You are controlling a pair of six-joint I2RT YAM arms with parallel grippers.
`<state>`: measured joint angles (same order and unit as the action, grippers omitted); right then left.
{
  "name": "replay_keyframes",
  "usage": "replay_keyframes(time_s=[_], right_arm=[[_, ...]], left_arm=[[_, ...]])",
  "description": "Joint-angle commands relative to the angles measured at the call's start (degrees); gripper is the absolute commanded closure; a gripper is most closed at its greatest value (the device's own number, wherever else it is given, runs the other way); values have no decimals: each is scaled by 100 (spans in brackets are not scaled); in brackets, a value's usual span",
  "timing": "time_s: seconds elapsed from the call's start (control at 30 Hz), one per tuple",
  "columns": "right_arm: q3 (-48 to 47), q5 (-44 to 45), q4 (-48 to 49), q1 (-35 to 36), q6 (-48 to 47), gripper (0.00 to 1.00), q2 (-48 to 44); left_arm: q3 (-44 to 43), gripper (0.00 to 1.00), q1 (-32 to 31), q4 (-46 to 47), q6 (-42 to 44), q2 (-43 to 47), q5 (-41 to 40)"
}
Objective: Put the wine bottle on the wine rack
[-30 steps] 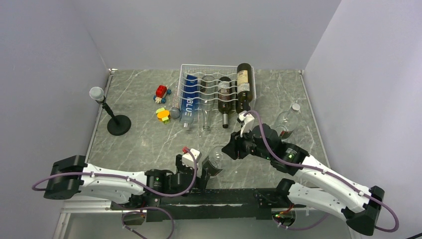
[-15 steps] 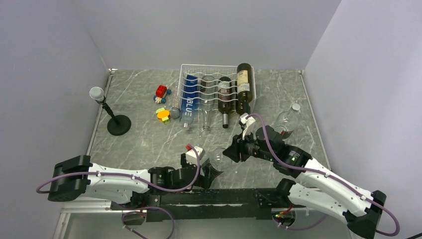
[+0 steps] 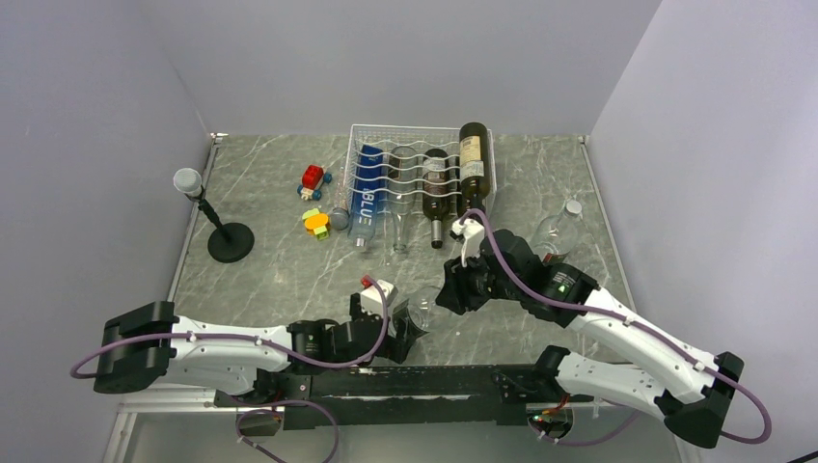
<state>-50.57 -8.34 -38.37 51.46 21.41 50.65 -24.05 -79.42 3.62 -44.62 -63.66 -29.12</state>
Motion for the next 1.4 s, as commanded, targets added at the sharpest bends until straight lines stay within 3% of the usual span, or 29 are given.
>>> replay_keyframes(time_s=[0.0, 0.43, 0.7, 1.03, 1.27, 1.37], right_arm=[[-182, -922, -557, 161, 153, 100, 102], [457, -1240, -789, 281, 332, 100, -199], [1187, -1311, -390, 285, 590, 100, -309], [1722, -619, 732, 294, 852, 100, -25], [2446, -86, 2389, 369, 906, 100, 308], [2526, 354, 2661, 512, 963, 100, 330]], left_arm=[[-210, 1, 281, 432, -16, -27, -493], [-504, 1, 661, 507, 112, -427, -492], [-722, 1, 836, 610, 272, -696, -400], [-779, 1, 952, 519, 340, -591, -365], [-730, 1, 972, 205, 322, -195, -498], [-678, 1, 979, 70, 304, 75, -555]])
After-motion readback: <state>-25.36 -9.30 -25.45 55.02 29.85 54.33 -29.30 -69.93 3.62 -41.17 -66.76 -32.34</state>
